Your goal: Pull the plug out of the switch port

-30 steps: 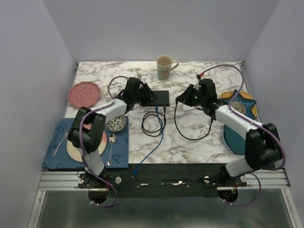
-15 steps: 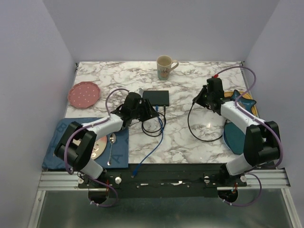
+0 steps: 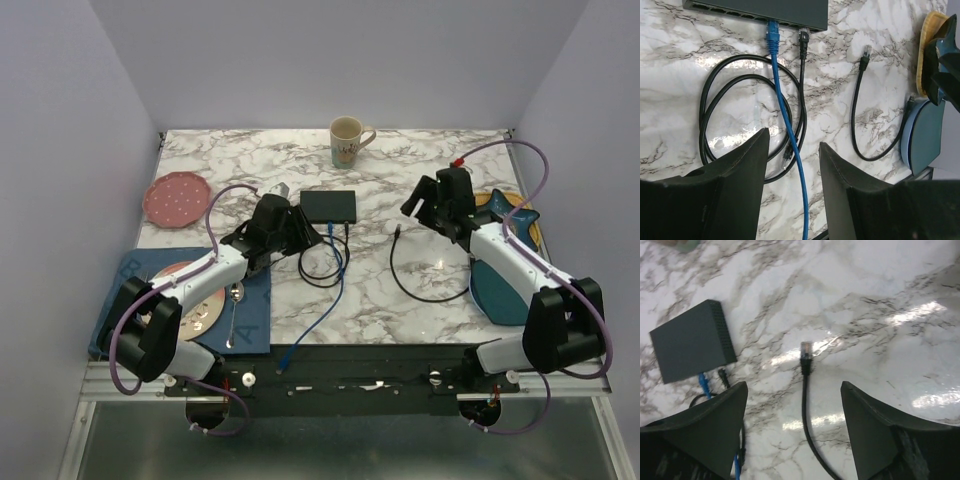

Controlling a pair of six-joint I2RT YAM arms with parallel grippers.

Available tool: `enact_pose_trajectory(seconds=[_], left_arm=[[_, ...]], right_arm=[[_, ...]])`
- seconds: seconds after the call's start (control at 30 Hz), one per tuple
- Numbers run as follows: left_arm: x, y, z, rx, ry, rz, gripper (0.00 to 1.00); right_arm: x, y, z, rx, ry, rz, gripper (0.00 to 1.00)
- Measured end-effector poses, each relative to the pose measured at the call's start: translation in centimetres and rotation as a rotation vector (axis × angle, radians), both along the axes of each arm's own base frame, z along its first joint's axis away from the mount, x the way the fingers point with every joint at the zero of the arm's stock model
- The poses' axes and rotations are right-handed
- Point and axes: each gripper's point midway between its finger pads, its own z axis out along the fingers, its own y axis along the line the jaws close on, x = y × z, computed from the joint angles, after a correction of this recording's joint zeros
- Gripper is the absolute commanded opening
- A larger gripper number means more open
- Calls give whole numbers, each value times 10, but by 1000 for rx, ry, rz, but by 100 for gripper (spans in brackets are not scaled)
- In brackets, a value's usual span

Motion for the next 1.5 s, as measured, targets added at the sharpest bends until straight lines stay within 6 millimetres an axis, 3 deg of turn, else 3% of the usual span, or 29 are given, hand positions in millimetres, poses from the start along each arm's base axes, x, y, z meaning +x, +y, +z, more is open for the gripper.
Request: enact_pose_trajectory(seconds=[0.13, 0.23, 0.27, 0.3, 0.37, 0.47, 0.63, 0.9, 1.13, 1.4, 1.5], left_arm=[[2, 4, -3, 15, 9, 17, 53], [8, 11, -8, 27, 30, 41, 53], [13, 15, -9, 30, 40, 57, 52], [17, 19, -11, 33, 45, 72, 52], [26, 28, -12, 36, 54, 103, 50], [48, 38, -10, 36, 57, 149, 48], [80, 30, -12, 23, 69, 149, 46], [130, -5, -21, -74, 83, 77, 43], [140, -13, -35, -150, 105, 50, 43], [154, -25, -24, -205, 57, 3, 43], [157, -28, -30, -211, 62, -6, 43]], right_arm=[[0, 46, 21, 74, -67, 161, 65], [-3, 88, 22, 165, -81, 294, 43], [-4, 101, 18, 186, -74, 330, 33], [-4, 110, 13, 201, -68, 356, 31], [-6, 130, -6, 241, -26, 402, 29], [-9, 144, -36, 279, 46, 435, 30], [-10, 156, -68, 333, 127, 450, 35], [-5, 165, -63, 385, 103, 454, 36], [-5, 164, -71, 386, 112, 443, 38], [-6, 158, -78, 365, 119, 415, 38], [-2, 153, -78, 358, 112, 396, 38]])
